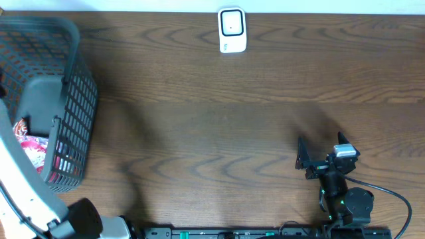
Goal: Scan the item barcode
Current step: 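Move the left gripper into the grey basket toward the purple tissue pack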
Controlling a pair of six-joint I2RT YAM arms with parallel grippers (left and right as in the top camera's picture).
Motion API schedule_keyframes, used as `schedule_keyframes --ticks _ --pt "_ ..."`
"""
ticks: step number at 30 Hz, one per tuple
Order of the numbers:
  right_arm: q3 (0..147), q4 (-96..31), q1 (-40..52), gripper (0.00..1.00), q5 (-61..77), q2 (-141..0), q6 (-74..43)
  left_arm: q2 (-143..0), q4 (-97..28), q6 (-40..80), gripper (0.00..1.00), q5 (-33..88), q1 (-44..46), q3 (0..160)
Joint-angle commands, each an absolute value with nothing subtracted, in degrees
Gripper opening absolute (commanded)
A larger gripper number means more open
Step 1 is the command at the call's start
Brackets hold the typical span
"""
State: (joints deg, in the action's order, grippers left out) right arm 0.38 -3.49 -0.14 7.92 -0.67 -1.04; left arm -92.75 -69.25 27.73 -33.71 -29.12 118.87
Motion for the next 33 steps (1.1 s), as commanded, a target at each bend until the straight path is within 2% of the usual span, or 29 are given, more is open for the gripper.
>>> schedule_keyframes --ticks 1,8,12,23,33 --pt "0.32 -3.7 -0.3 0.99 8.03 -0.32 -1.67 -95.18 -72.95 31.59 0.98 -23.68 -31.03 119.7" --pt "0.32 -3.7 -0.3 0.99 8.03 -0.32 -1.67 -99.2 -78.02 32.4 0.98 -24.08 -31.88 117.8" --pt "0.32 -3.7 -0.3 0.99 8.03 -0.32 -1.67 -103.59 -82.87 42.78 0.98 -29.21 -31.88 113.19" --pt "0.32 -3.7 -0.3 0.99 8.03 -0.32 -1.67 -115.57 -83.9 46.7 0.98 -29.17 -32.12 104.81" --pt "0.32 -3.7 -0.3 0.99 8.03 -0.32 -1.67 -118.87 -83.68 50.26 0.98 -29.19 -35.24 100.33"
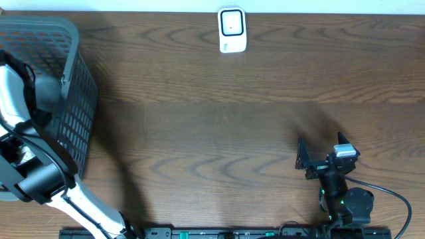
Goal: Scan the item barcode
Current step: 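Move the left gripper into the grey basket toward the purple tissue pack, then grasp the purple-red tissue pack with the left gripper and lift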
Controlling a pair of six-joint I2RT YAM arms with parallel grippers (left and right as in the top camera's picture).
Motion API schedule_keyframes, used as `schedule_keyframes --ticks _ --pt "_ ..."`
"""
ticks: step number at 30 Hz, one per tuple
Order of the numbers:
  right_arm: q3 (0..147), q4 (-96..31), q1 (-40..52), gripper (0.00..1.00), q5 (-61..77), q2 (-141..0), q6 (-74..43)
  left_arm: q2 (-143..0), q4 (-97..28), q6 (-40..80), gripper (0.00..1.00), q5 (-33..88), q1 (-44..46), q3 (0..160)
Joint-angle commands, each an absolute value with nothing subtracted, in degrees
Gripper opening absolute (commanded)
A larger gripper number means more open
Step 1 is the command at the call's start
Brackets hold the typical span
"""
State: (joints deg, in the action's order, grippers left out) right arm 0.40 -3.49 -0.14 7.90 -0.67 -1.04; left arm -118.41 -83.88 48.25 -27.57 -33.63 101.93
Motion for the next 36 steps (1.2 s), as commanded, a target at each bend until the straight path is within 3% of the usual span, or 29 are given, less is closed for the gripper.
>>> schedule_keyframes --ticks 1,7,11,14,16,18,20,23,32,36 --pt "0.32 -3.7 -0.3 0.99 8.03 -0.32 -1.67 -118.87 -83.37 50.26 0.98 -29.19 -35.62 99.72" --pt "0.32 -3.7 -0.3 0.99 8.03 -0.32 -1.67 -118.89 -76.95 48.66 0.98 -27.2 -36.91 92.47" --pt "0.32 -3.7 -0.3 0.99 8.03 -0.32 -1.67 -118.89 -69.91 41.32 1.0 -21.17 -36.88 88.2" --pt "0.32 -3.7 -0.3 0.99 8.03 -0.32 -1.67 -118.89 -67.55 37.93 0.78 -18.44 -36.88 86.65" --pt "0.32 -3.7 -0.3 0.99 8.03 -0.32 -1.67 -118.89 -67.64 37.93 0.67 -18.44 -36.88 86.56" --pt "0.32 -3.7 -0.3 0.99 8.03 -0.32 -1.67 -118.89 -68.01 37.93 0.64 -18.44 -36.91 86.56" --pt "0.32 -3.7 -0.3 0.99 8.03 -0.32 -1.67 -118.89 -68.71 37.91 0.47 -18.46 -36.91 86.56" --pt "0.32 -3.7 -0.3 0.99 8.03 -0.32 -1.67 -118.85 -69.93 37.67 0.31 -18.48 -36.91 86.59" --pt "0.32 -3.7 -0.3 0.99 8.03 -0.32 -1.65 -116.2 -78.54 30.63 0.31 -18.44 -36.88 96.55" --pt "0.32 -3.7 -0.3 0.99 8.03 -0.32 -1.67 -111.85 -79.79 30.63 0.46 -17.69 -36.88 101.89"
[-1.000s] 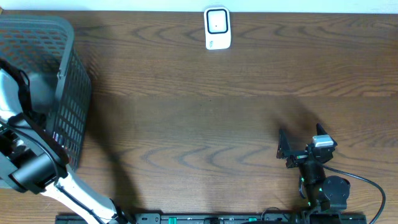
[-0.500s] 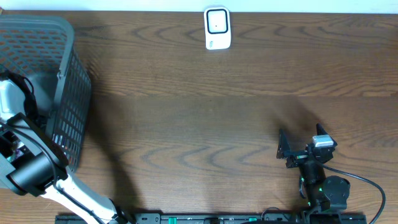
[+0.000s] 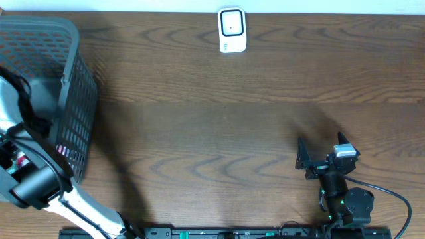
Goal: Scan the item barcode
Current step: 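Grasp the purple-red tissue pack with the left gripper and lift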
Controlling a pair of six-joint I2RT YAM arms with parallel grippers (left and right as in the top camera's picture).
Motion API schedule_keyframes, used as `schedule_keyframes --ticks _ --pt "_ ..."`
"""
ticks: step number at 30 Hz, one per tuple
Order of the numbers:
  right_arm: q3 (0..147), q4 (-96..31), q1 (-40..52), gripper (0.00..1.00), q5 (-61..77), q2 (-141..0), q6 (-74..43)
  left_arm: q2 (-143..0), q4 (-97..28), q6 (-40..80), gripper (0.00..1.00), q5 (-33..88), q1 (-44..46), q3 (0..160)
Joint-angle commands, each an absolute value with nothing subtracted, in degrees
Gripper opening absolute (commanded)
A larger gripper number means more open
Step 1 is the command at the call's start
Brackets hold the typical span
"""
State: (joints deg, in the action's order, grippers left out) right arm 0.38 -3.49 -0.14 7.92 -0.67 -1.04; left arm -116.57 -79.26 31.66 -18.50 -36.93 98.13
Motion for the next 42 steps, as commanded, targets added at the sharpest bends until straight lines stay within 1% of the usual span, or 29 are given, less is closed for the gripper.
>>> schedule_keyframes --ticks 1,2,3,6,8,12,13,15,20,27,28,29,31,33,35,37,38,42 --pt "0.32 -3.7 -0.3 0.99 8.03 -0.32 -1.67 -109.8 -78.74 30.65 0.69 -16.16 -36.91 102.04" --pt "0.32 -3.7 -0.3 0.99 8.03 -0.32 -1.67 -108.81 -78.06 30.65 0.88 -15.09 -36.91 102.04" --pt "0.32 -3.7 -0.3 0.99 8.03 -0.32 -1.67 -107.87 -77.25 30.65 0.98 -13.63 -36.91 102.04" --pt "0.32 -3.7 -0.3 0.99 8.03 -0.32 -1.67 -107.02 -76.62 30.63 0.99 -9.45 -36.88 101.93" --pt "0.32 -3.7 -0.3 0.99 8.03 -0.32 -1.65 -107.18 -76.18 30.63 0.99 -8.93 -36.82 100.95" --pt "0.32 -3.7 -0.3 0.99 8.03 -0.32 -1.65 -107.2 -71.35 30.59 1.0 -8.99 -36.84 94.26" --pt "0.32 -3.7 -0.3 0.99 8.03 -0.32 -1.67 -107.2 -69.93 30.59 0.98 -8.99 -36.84 92.4" --pt "0.32 -3.7 -0.3 0.99 8.03 -0.32 -1.67 -107.2 -67.4 30.59 0.98 -9.02 -36.84 88.97" --pt "0.32 -3.7 -0.3 0.99 8.03 -0.32 -1.67 -107.22 -62.22 30.68 0.98 -10.57 -36.93 81.43" --pt "0.32 -3.7 -0.3 0.99 8.03 -0.32 -1.67 -107.22 -60.71 30.72 0.99 -15.31 -36.95 76.69" --pt "0.32 -3.7 -0.3 0.99 8.03 -0.32 -1.67 -107.22 -60.69 30.94 0.95 -15.31 -36.95 76.27" --pt "0.32 -3.7 -0.3 0.99 8.03 -0.32 -1.67 -107.22 -60.71 30.89 0.86 -15.31 -36.95 76.05" --pt "0.32 -3.7 -0.3 0.99 8.03 -0.32 -1.67 -107.22 -60.8 30.87 0.58 -15.31 -36.95 75.94" --pt "0.32 -3.7 -0.3 0.99 8.03 -0.32 -1.67 -107.11 -61.19 30.74 0.48 -15.31 -36.95 75.99" --pt "0.32 -3.7 -0.3 0.99 8.03 -0.32 -1.67 -106.91 -61.76 30.17 0.32 -15.31 -36.95 76.25" --pt "0.32 -3.7 -0.3 0.99 8.03 -0.32 -1.67 -106.8 -63.22 30.2 0.13 -15.31 -36.95 77.49" --pt "0.32 -3.7 -0.3 0.99 8.03 -0.32 -1.67 -106.67 -64.34 30.2 0.08 -15.31 -36.95 78.52" --pt "0.32 -3.7 -0.3 0.99 8.03 -0.32 -1.67 -105.23 -69.28 30.22 0.07 -15.31 -36.95 84.44"
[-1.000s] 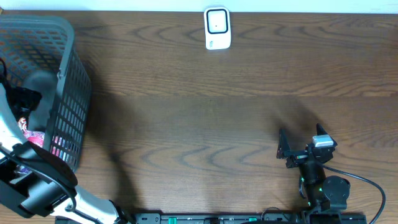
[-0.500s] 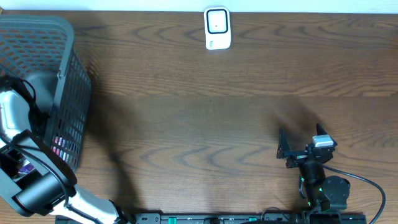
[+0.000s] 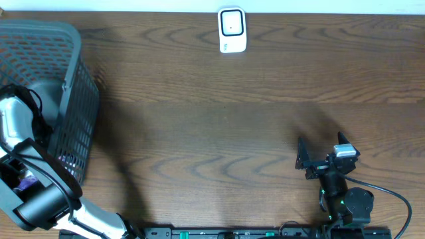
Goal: Scan the item barcode
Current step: 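Grasp the purple-red tissue pack with the left gripper and lift, then carry the tissue pack to the scanner and set it on the table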
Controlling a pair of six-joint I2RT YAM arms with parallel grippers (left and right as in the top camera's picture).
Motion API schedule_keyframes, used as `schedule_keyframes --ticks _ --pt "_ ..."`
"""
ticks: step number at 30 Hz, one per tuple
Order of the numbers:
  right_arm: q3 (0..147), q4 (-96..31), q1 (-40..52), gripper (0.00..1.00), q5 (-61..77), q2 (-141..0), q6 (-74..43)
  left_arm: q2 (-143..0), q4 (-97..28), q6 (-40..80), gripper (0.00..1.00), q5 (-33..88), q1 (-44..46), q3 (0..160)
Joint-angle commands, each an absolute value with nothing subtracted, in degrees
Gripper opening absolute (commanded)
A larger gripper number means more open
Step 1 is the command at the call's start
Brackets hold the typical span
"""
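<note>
A white barcode scanner (image 3: 232, 30) stands at the far edge of the table, in the middle. My left arm (image 3: 20, 133) reaches down into the grey mesh basket (image 3: 72, 79) at the far left. The left gripper is low inside the basket and mostly hidden, so its jaws do not show. Beside the wrist there is a bit of a purple item (image 3: 26, 180), and more colour shows through the basket wall. My right gripper (image 3: 300, 154) rests folded at the near right, open and holding nothing.
The basket fills the table's left end, and its tall mesh wall faces the middle. The right arm's base and its cable (image 3: 392, 196) sit at the near right edge. Bare wood runs between the basket and the scanner.
My left arm has shifted a little toward the near edge inside the basket, and its wrist sits lower. The basket wall has leaned slightly. The right arm and the scanner have not moved.
My left arm was first at the near left corner beside the basket, where a red and pink packet showed inside. Then it was reaching over the rim into the basket. It then sat deeper among the contents, and is lower still now.
</note>
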State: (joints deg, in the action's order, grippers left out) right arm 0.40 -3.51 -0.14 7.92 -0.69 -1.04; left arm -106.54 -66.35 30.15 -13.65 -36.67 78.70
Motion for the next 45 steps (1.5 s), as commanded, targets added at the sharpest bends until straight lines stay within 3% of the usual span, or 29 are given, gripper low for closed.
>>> schedule_keyframes --ticks 1,7,14,22,25,30,37,45 --pt "0.32 -3.7 -0.3 0.99 8.03 -0.32 -1.67 -104.44 -70.63 30.24 0.07 -15.27 -36.95 86.78" --pt "0.32 -3.7 -0.3 0.99 8.03 -0.32 -1.67 -96.88 -73.38 30.26 0.07 -12.25 -36.95 100.18" --pt "0.32 -3.7 -0.3 0.99 8.03 -0.32 -1.65 -82.48 -62.43 30.79 0.07 -0.97 -36.91 104.9" --pt "0.32 -3.7 -0.3 0.99 8.03 -0.32 -1.67 -73.19 -53.12 44.25 0.07 21.78 -33.5 104.9" --pt "0.32 -3.7 -0.3 0.99 8.03 -0.32 -1.67 -72.1 -49.6 44.23 0.07 28.03 -28.49 104.9" --pt "0.32 -3.7 -0.3 0.99 8.03 -0.32 -1.67 -72.14 -49.12 38.22 0.07 28.45 -13.37 104.86" --pt "0.32 -3.7 -0.3 0.99 8.03 -0.32 -1.67 -77.3 -51.35 18.22 0.07 19.88 8.97 104.86" --pt "0.32 -3.7 -0.3 0.99 8.03 -0.32 -1.67 -89.19 -56.1 15.9 0.07 13.41 22.7 104.86"
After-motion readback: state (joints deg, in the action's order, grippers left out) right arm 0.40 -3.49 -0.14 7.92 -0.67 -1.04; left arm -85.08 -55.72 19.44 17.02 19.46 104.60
